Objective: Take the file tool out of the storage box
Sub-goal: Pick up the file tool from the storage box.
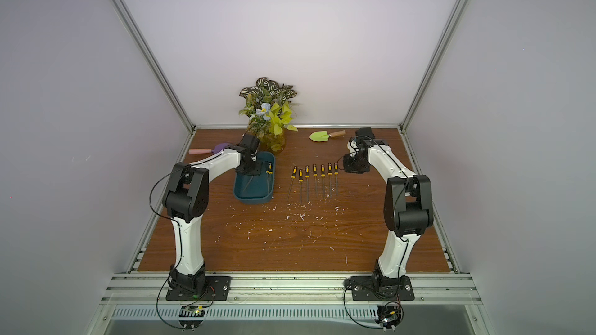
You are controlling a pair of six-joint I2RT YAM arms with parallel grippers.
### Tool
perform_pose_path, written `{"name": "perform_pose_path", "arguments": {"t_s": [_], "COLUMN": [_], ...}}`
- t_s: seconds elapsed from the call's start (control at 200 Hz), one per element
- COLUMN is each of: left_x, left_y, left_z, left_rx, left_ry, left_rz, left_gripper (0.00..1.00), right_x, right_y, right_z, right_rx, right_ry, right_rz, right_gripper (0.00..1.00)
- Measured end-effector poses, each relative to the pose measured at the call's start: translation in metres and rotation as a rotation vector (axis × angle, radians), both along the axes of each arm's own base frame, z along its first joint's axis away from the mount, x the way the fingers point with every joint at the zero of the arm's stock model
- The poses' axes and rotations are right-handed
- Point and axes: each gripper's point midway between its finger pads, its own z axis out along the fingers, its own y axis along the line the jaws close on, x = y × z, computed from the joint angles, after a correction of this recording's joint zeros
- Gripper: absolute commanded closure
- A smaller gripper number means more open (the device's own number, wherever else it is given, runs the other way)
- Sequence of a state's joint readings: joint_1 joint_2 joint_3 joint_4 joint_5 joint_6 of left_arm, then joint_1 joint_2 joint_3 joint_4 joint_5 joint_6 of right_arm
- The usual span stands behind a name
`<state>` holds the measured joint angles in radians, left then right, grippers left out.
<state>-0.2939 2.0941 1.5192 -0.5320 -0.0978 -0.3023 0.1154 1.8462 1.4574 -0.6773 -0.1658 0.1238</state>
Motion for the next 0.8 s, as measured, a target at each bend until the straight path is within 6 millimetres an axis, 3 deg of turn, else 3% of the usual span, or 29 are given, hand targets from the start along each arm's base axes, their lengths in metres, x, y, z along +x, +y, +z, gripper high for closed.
{"name": "perform_pose_path", "arguments": {"t_s": [0.24, 0.48, 0.56, 0.641, 0.731, 0.801], "left_x": [0.006, 0.021, 0.023, 0.025, 0.025, 0.025], "left_y": [-0.003, -0.011, -0.013, -0.015, -0.016, -0.016], "left_z": [0.004, 0.001, -0.003, -0.002, -0.003, -0.003], "left_rx": [-0.008, -0.026, -0.036, -0.041, -0.048, -0.048], "left_ry": [-0.008, -0.018, -0.014, -0.019, -0.017, -0.018], "left_rz": [-0.006, -0.016, -0.016, -0.024, -0.023, -0.024], "left_gripper": [0.41, 0.46, 0.52, 0.69, 0.75, 0.86], "right_x": [0.0, 0.0, 0.0, 0.0, 0.0, -0.002], "right_y": [0.0, 0.0, 0.0, 0.0, 0.0, -0.001], "right_z": [0.003, 0.002, 0.002, 0.002, 0.002, 0.0], "right_rx": [0.001, 0.0, 0.0, -0.001, -0.002, -0.003], "right_ry": [-0.006, -0.006, -0.006, -0.006, -0.005, 0.0], "right_rz": [0.0, 0.0, -0.001, -0.001, -0.001, -0.001], "right_gripper": [0.74, 0.74, 0.74, 0.74, 0.73, 0.73]}}
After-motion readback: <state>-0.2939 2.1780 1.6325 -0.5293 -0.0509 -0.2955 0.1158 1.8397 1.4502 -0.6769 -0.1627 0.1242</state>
